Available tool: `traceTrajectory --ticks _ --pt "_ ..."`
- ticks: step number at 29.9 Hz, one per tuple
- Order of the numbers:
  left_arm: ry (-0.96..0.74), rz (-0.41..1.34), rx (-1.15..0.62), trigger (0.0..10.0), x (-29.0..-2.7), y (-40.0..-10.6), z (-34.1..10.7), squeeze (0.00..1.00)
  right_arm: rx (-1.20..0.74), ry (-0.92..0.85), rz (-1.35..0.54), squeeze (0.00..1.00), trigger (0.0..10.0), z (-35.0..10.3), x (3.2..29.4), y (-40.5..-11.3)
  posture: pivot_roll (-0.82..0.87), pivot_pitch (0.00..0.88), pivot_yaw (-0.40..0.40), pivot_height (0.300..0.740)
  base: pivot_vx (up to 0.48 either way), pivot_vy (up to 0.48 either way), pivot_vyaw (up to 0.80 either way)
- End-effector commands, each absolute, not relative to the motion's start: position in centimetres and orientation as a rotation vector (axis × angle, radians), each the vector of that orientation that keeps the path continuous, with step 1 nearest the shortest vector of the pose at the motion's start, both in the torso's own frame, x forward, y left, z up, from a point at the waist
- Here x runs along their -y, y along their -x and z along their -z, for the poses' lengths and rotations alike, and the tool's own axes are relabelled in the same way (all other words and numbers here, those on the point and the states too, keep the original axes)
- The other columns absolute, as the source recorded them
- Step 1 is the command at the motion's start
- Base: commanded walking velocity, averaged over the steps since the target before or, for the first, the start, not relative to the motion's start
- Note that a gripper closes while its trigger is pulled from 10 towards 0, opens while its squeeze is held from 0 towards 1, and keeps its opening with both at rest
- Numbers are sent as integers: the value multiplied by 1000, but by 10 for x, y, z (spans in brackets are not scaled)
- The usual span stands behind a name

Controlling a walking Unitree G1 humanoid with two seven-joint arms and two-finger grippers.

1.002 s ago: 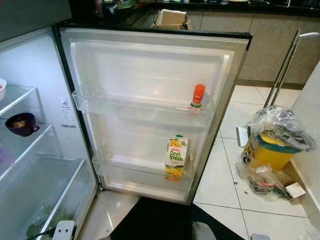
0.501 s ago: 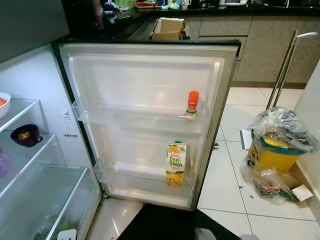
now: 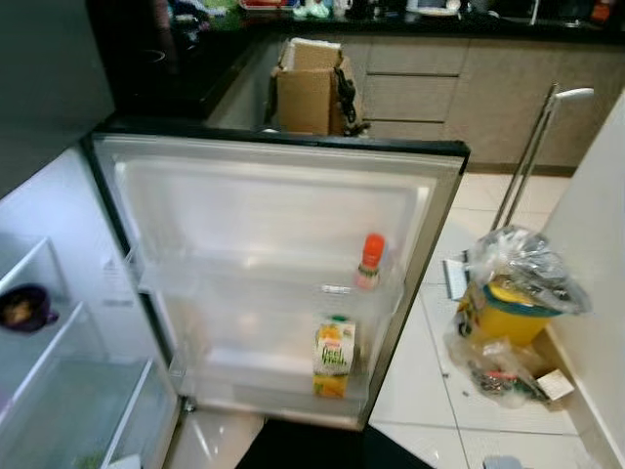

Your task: Restocking fridge

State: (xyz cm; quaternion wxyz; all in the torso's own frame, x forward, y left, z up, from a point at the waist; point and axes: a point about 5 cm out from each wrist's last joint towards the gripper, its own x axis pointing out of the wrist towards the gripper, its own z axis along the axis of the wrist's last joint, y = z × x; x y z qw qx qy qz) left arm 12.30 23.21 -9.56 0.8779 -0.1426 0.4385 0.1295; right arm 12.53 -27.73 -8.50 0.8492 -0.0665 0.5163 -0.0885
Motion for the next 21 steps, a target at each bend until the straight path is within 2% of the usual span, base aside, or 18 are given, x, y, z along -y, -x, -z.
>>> traceTrajectory --ticks 1,4,12,21 --pt "290 -283 -929 10000 -237 -118 96 0 -1092 135 195 0 10000 85 279 -123 -62 0 -45 661 0 0 0" --pt "329 -288 -963 10000 -233 -114 99 0 -1090 139 191 0 10000 85 279 -124 -62 0 -45 661 -112 0 0" --pt "334 -272 -971 10000 -226 -116 100 0 -1085 147 190 0 10000 84 277 -127 -65 0 -51 661 -480 0 0" --pt "328 -244 -957 10000 -223 -118 100 0 -1061 94 153 0 10000 83 276 -129 -67 0 -50 671 0 0 0"
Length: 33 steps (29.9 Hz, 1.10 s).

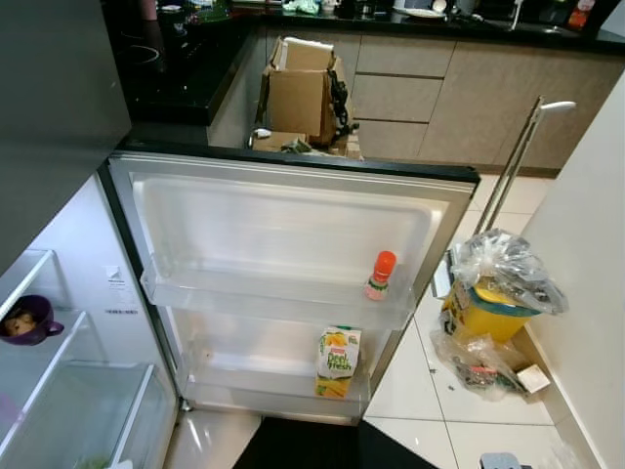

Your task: Restocking fridge

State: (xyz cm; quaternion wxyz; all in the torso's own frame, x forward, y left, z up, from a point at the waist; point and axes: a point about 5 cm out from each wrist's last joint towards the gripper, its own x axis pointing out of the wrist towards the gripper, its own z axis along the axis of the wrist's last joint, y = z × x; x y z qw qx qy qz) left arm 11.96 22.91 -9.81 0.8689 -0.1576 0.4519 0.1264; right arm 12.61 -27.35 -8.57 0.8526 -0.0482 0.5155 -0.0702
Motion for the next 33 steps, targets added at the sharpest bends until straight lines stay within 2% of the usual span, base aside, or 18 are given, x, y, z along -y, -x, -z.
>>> traceTrajectory --ticks 1,13,33 --pt "321 -233 -960 10000 -222 -117 100 0 -1062 102 158 0 10000 83 276 -129 -69 0 -49 681 0 0 0" --pt "310 -211 -965 10000 -220 -117 101 0 -1063 99 157 0 10000 83 276 -129 -69 0 -47 736 0 0 0" --pt "293 -160 -980 10000 -210 -119 102 0 -1064 104 153 0 10000 84 273 -131 -65 0 -49 740 0 0 0"
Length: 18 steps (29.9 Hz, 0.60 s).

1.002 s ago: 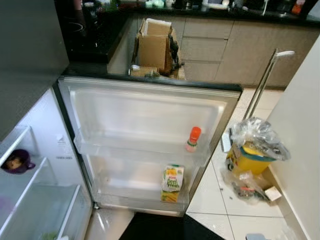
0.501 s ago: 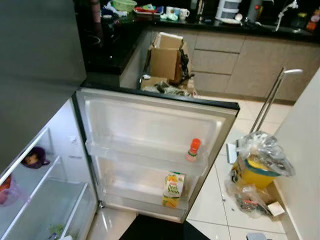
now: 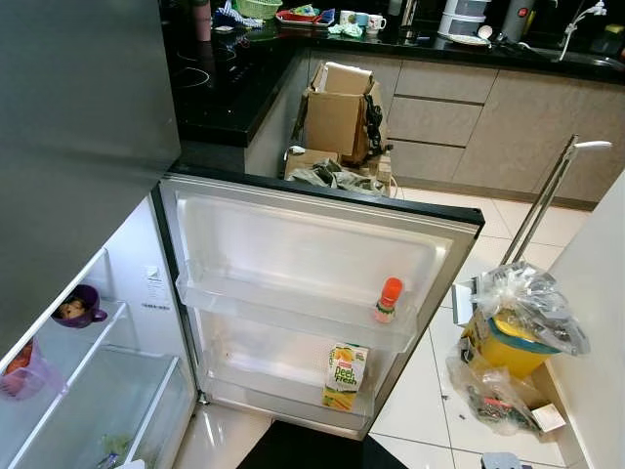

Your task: Restocking fridge

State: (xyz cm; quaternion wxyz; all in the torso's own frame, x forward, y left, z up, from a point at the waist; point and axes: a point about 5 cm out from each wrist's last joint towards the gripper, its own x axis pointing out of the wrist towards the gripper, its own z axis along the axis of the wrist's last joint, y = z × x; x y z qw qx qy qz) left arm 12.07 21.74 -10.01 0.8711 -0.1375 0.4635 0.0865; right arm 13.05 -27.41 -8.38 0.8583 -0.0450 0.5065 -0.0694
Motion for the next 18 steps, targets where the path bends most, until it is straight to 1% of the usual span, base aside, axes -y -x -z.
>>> traceTrajectory --ticks 1,4,10,13,15,18 --pt "293 -160 -980 10000 -210 -119 102 0 -1064 104 153 0 10000 84 273 -131 -65 0 -49 740 0 0 0" --pt "282 -134 -975 10000 -205 -123 102 0 -1100 125 136 0 10000 88 267 -127 -60 0 -49 740 0 0 0" --pt "298 -103 -987 10000 -199 -124 102 0 -1109 122 112 0 10000 91 261 -125 -60 0 -49 740 0 0 0" --pt "286 -31 -1010 10000 -189 -124 104 0 -1127 130 106 0 10000 92 259 -123 -56 0 -45 740 0 0 0" --pt "286 -15 -1014 10000 -186 -124 104 0 -1131 132 104 0 10000 93 258 -122 -56 0 -45 740 0 0 0" --pt "303 10 -1018 10000 -179 -125 104 0 -1134 128 103 0 10000 93 257 -121 -56 0 -45 740 0 -321 0"
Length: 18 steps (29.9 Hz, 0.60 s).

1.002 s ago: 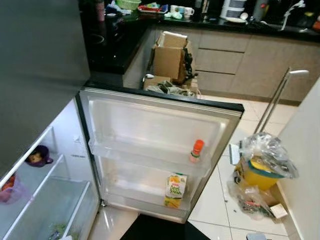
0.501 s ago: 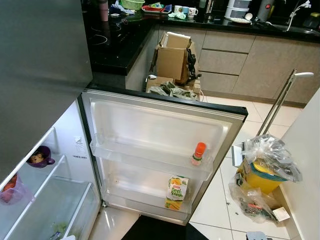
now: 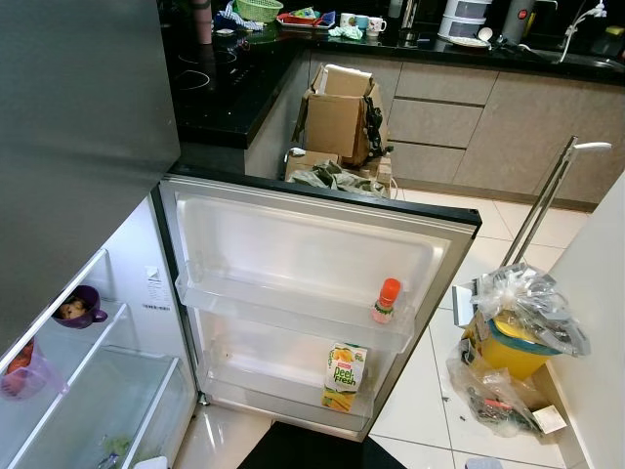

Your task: Restocking fridge

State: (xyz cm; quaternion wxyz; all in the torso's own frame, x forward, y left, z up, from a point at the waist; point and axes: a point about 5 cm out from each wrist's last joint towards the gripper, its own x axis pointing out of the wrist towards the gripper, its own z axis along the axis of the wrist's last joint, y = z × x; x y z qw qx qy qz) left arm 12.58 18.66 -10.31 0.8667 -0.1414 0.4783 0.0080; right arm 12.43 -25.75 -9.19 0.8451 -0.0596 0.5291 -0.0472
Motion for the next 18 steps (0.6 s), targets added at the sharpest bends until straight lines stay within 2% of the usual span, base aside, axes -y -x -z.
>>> traceTrajectory --ticks 1,18 --pt "308 14 -1018 10000 -178 -126 104 0 -1136 130 103 0 10000 94 257 -120 -56 0 -45 740 0 -424 0" --pt "312 44 -1033 10000 -176 -122 105 0 -1157 154 98 0 10000 94 260 -116 -62 0 -48 740 0 -427 0"
